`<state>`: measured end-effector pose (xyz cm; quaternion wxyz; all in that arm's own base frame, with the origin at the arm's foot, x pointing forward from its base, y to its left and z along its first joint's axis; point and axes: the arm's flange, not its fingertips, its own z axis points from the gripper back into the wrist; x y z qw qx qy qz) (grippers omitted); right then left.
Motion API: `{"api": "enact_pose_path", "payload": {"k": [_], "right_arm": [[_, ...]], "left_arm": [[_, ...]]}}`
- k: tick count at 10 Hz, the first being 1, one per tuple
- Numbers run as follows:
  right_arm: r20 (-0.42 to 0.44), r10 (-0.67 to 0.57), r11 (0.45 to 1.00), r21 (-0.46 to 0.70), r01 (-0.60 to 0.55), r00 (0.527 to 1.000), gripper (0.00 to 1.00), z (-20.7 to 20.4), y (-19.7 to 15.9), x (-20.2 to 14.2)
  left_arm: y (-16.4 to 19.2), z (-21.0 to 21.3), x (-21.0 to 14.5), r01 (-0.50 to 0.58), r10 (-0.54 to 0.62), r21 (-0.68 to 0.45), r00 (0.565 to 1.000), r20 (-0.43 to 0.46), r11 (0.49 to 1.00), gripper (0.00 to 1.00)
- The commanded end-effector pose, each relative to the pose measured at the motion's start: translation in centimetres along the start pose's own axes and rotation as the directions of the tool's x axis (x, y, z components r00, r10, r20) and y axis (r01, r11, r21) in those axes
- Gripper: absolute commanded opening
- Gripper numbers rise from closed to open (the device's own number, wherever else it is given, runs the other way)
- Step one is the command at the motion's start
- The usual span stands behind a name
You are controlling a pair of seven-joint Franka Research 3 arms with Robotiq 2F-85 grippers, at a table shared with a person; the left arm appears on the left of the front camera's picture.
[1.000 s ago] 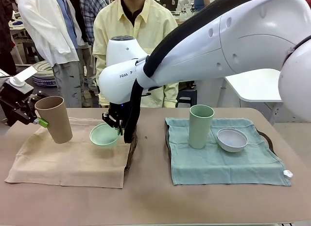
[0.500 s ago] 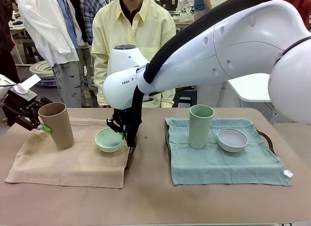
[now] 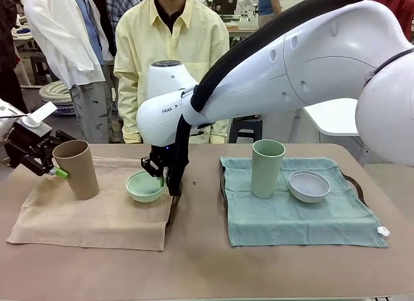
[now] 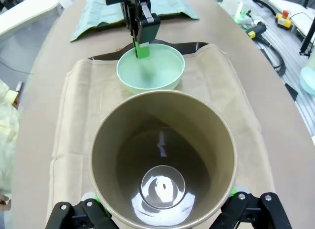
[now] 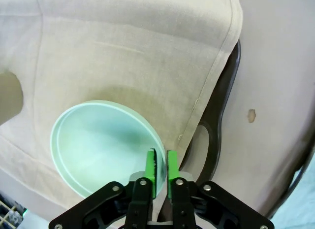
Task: Set up a tray with a mat and arrange the tableware.
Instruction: Place the Picnic Bowl and Reusable plastic cup back onto the Handle tray in front of the human's position.
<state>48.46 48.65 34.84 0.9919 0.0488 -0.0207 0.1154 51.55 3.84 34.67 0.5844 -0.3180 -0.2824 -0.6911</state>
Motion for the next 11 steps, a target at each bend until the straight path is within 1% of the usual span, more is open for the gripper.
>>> {"api": "enact_pose_path", "payload": {"k": [1,2,3,4,5,6,7,8,9,10,11], "right_arm": [[-0.002,0.005,0.999,0.032,-0.005,1.000,0.63,-0.4,-0.3,-0.3],[0.001,-0.010,0.999,0.039,0.010,1.000,1.00,-0.2,-0.4,-0.3],[0.003,-0.014,0.999,0.043,0.014,1.000,0.37,0.1,-0.5,-0.4],[0.016,-0.024,0.999,0.047,0.023,1.000,1.00,0.7,-0.5,-0.6],[0.024,-0.031,0.998,0.057,0.030,0.999,0.57,1.3,-0.9,-0.7],[0.034,-0.038,0.997,0.064,0.036,0.999,1.00,2.1,-1.3,-1.0],[0.042,-0.045,0.997,0.069,0.042,0.998,0.77,3.1,-1.7,-1.5],[0.056,-0.055,0.996,0.074,0.050,0.997,1.00,4.4,-2.2,-2.1],[0.065,-0.066,0.995,0.084,0.060,0.996,1.00,5.5,-2.6,-2.8],[0.081,-0.074,0.993,0.093,0.066,0.994,1.00,6.7,-3.1,-3.4],[0.090,-0.079,0.993,0.090,0.071,0.993,1.00,8.1,-3.3,-4.2]], "left_arm": [[0.2,-0.1,0.0,0.001,-0.002,0.019,1.000,0.025,1.000,1.00],[0.2,0.0,0.1,0.004,-0.005,0.016,1.000,0.023,1.000,1.00],[0.2,0.2,0.0,-0.008,0.008,0.015,1.000,0.019,1.000,1.00],[0.1,0.7,-0.1,-0.022,0.022,0.008,1.000,0.022,1.000,1.00],[0.1,1.4,-0.5,-0.053,0.052,0.005,0.999,0.014,0.999,1.00],[0.0,2.4,-1.0,-0.093,0.093,-0.006,0.995,-0.020,0.996,1.00],[-0.3,3.6,-1.4,-0.143,0.141,-0.033,0.988,-0.059,0.989,1.00],[-1.1,5.5,-1.2,-0.160,0.151,-0.057,0.979,-0.136,0.986,1.00],[-2.0,7.3,-0.5,-0.176,0.159,-0.066,0.964,-0.212,0.982,1.00],[-2.6,9.0,0.5,-0.158,0.142,-0.038,0.953,-0.269,0.987,1.00],[-3.6,10.6,2.2,-0.188,0.173,-0.011,0.923,-0.344,0.982,1.00]]}}
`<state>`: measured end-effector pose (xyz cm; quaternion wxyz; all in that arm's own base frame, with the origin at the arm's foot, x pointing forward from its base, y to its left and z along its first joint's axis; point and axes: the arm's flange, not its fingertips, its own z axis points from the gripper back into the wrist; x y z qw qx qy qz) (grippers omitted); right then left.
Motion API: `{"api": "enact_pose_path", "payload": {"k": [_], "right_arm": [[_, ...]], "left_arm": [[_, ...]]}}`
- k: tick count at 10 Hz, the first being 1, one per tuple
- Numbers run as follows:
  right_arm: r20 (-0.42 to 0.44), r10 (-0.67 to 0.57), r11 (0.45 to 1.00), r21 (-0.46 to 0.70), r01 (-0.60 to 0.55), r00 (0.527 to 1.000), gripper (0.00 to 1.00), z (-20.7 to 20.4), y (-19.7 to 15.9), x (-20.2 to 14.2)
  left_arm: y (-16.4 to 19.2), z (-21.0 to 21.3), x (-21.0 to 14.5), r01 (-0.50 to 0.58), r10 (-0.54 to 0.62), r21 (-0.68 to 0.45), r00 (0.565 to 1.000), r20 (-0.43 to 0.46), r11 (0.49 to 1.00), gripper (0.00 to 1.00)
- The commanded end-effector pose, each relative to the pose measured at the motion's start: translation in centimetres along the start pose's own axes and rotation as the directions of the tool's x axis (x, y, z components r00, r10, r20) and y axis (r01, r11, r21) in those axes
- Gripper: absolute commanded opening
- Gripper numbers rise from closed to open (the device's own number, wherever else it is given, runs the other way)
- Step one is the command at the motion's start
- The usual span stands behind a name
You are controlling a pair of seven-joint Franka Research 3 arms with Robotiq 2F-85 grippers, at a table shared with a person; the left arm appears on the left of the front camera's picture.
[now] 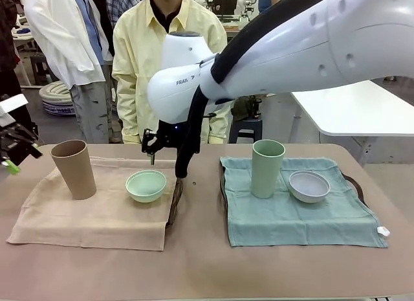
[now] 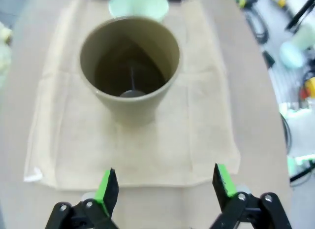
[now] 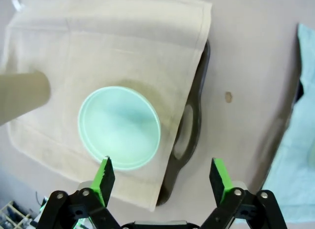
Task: Set up a tray with a mat and arrange the tableware.
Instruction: Place the Picnic Bowl and Reusable plastic cup back onto the Handle tray in front of the human's position.
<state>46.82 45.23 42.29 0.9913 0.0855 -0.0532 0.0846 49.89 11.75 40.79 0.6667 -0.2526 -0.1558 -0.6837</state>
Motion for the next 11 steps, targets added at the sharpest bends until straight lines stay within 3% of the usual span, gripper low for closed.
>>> {"api": "enact_pose_path", "payload": {"k": [1,3,6,8,10,11], "right_arm": [[0.008,-0.025,1.000,0.001,0.025,1.000,1.00,2.7,-1.1,-3.0],[0.032,-0.007,0.999,-0.044,0.008,0.999,1.00,7.0,-0.9,-4.3],[0.088,-0.026,0.998,-0.054,0.030,0.996,1.00,13.0,-0.8,-5.9],[0.097,-0.105,0.990,-0.085,0.113,0.990,1.00,15.4,-1.1,-6.5],[0.093,-0.185,0.975,-0.108,0.194,0.978,1.00,17.8,-0.9,-7.2],[0.080,-0.183,0.975,-0.114,0.191,0.980,1.00,18.8,-0.7,-7.6]], "left_arm": [[-2.9,3.1,3.9,-0.117,0.123,0.046,0.979,-0.164,0.992,1.00],[-5.0,5.4,8.2,-0.337,0.376,0.186,0.894,-0.242,0.923,1.00],[-8.4,8.2,15.7,-0.419,0.546,0.385,0.773,-0.324,0.822,1.00],[-8.3,8.8,19.3,-0.549,0.650,0.387,0.730,-0.211,0.741,1.00],[-8.1,8.7,21.8,-0.623,0.733,0.432,0.662,-0.154,0.653,1.00],[-8.3,8.6,23.1,-0.645,0.748,0.432,0.654,-0.115,0.630,1.00]]}}
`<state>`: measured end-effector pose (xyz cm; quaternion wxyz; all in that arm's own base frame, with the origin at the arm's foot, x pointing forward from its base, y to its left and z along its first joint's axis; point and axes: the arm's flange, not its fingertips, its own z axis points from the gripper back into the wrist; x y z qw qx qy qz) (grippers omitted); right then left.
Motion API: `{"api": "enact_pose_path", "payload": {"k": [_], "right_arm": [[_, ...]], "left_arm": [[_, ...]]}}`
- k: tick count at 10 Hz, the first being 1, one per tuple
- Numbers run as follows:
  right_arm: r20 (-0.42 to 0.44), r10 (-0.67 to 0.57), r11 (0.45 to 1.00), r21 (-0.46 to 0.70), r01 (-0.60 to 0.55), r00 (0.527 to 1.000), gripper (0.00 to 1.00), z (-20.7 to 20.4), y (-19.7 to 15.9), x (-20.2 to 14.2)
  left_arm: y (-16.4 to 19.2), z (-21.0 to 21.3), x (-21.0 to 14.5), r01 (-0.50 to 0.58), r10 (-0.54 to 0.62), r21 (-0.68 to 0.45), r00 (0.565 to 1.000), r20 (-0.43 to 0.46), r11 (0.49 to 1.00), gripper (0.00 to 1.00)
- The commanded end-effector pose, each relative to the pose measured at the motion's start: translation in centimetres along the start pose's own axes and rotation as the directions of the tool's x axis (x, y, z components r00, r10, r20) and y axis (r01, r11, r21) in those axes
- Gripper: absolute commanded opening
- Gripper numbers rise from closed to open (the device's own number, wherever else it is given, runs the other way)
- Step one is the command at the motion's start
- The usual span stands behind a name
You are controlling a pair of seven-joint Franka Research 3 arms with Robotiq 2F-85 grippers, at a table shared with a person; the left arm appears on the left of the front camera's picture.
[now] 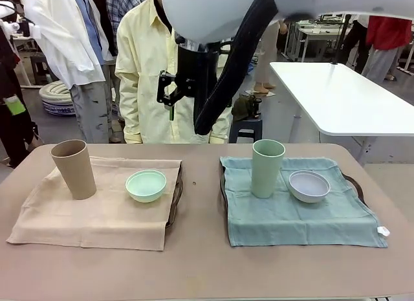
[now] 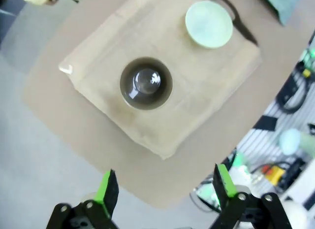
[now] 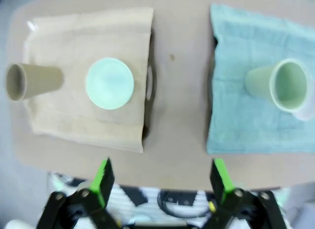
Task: Set up a tray with a mat and arrange the tableware.
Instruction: Place the Picnic Bowl and Reusable plastic cup back onto the Handle tray in front of the human's position.
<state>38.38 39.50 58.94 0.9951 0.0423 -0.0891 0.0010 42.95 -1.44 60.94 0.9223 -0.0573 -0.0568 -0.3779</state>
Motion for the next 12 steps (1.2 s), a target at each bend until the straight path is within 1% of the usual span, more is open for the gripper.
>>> {"api": "enact_pose_path", "payload": {"k": [1,2,3,4,12], "right_arm": [[0.002,-0.029,0.999,-0.030,0.029,1.000,1.00,1.92,0.54,-0.63],[0.010,-0.017,0.999,-0.045,0.017,1.000,1.00,2.51,0.67,-0.53],[-0.006,0.034,0.998,-0.047,-0.035,0.999,1.00,2.18,0.65,0.24],[-0.003,-0.006,1.000,-0.017,0.006,1.000,1.00,2.08,0.28,-0.70],[-0.003,-0.006,1.000,-0.017,0.006,1.000,1.00,2.08,0.28,-0.70]], "left_arm": [[-0.67,1.18,1.63,-0.077,0.078,-0.014,0.995,0.068,0.997,1.00],[-1.01,1.28,2.04,-0.054,0.058,-0.063,0.997,0.049,0.997,1.00],[-1.30,1.02,1.69,-0.030,0.034,-0.056,0.997,0.068,0.998,1.00],[-1.07,0.93,1.40,-0.052,0.052,-0.022,0.998,0.038,0.998,1.00],[-1.07,0.93,1.40,-0.052,0.052,-0.022,0.998,0.038,0.998,1.00]]}}
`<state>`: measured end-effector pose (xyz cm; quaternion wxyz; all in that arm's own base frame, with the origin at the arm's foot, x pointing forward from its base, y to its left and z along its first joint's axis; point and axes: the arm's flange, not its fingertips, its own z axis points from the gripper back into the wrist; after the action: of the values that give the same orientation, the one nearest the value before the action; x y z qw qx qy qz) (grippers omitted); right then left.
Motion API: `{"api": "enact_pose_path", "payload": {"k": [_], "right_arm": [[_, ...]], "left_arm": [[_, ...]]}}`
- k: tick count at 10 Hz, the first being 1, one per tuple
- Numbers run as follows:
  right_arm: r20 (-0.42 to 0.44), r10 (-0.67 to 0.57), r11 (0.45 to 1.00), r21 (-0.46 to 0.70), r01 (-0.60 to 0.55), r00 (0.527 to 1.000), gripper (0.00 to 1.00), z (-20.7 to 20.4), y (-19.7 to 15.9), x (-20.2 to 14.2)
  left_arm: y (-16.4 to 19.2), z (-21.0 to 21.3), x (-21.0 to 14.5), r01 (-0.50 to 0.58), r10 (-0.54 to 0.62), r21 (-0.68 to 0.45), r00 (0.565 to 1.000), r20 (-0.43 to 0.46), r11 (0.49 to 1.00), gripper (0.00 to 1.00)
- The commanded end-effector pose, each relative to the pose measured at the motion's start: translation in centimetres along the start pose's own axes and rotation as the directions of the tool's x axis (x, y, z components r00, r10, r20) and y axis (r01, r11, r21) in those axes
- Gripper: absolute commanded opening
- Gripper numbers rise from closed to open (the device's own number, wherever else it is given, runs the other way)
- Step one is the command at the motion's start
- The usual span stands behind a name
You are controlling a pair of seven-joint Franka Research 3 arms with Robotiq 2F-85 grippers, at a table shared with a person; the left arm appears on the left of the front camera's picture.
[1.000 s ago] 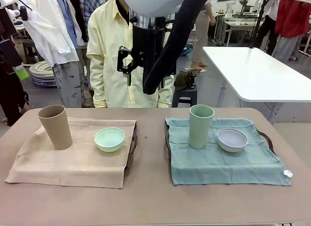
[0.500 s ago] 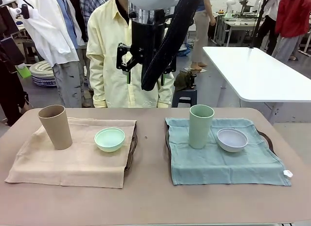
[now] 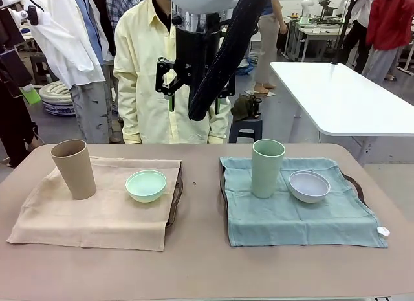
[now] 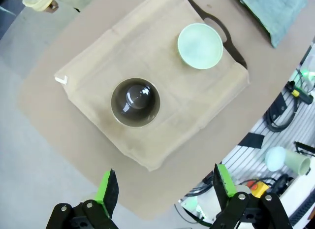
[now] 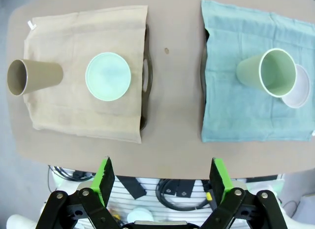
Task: Set up a tray with a mat and arrange the tableware.
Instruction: Place the Picnic Bowl and Reusable plastic cup back onto the Handle tray in front of the human's position.
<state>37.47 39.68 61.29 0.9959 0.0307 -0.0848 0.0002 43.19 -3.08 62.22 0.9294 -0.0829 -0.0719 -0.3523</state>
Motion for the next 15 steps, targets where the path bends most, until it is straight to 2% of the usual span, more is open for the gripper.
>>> {"api": "enact_pose_path", "payload": {"k": [1,4,5,6,8,10,11,13,15], "right_arm": [[0.005,-0.006,1.000,0.007,0.006,1.000,1.00,-0.4,-0.1,-0.2],[0.000,0.000,1.000,0.000,0.000,1.000,1.00,0.0,0.0,0.0],[-0.012,0.022,1.000,0.014,-0.022,1.000,1.00,-0.2,-1.1,0.1],[-0.020,0.006,1.000,0.012,-0.005,1.000,1.00,-0.4,-2.8,0.4],[-0.016,-0.049,0.997,0.062,0.050,0.999,1.00,-0.1,-6.6,0.2],[-0.027,-0.056,0.979,0.196,0.061,0.998,1.00,0.5,-10.5,-1.0],[-0.015,-0.048,0.958,0.281,0.050,0.999,1.00,1.0,-13.3,-1.6],[-0.005,-0.043,0.942,0.333,0.042,0.999,1.00,0.3,-18.7,-2.9],[0.028,-0.079,0.895,0.442,0.058,0.996,1.00,-0.1,-23.2,-3.9]], "left_arm": [[0.0,-0.1,-0.1,0.002,-0.002,0.012,1.000,-0.010,1.000,1.00],[0.0,0.0,0.0,0.000,0.000,0.000,1.000,0.000,1.000,1.00],[0.0,-0.7,-0.4,-0.063,0.063,-0.028,0.998,-0.008,0.998,1.00],[0.2,-1.8,-1.2,-0.126,0.125,-0.059,0.992,-0.015,0.990,1.00],[-0.5,-3.0,-2.4,-0.237,0.237,-0.016,0.972,-0.012,0.971,1.00],[-0.5,-2.2,-2.9,-0.275,0.278,-0.061,0.959,0.059,0.960,1.00],[0.8,-1.4,-3.1,-0.307,0.317,-0.116,0.944,0.091,0.945,1.00],[3.3,-1.7,-3.8,-0.354,0.386,-0.261,0.919,0.083,0.898,1.00],[5.6,-2.7,-4.2,-0.326,0.417,-0.479,0.904,0.093,0.815,1.00]]}}
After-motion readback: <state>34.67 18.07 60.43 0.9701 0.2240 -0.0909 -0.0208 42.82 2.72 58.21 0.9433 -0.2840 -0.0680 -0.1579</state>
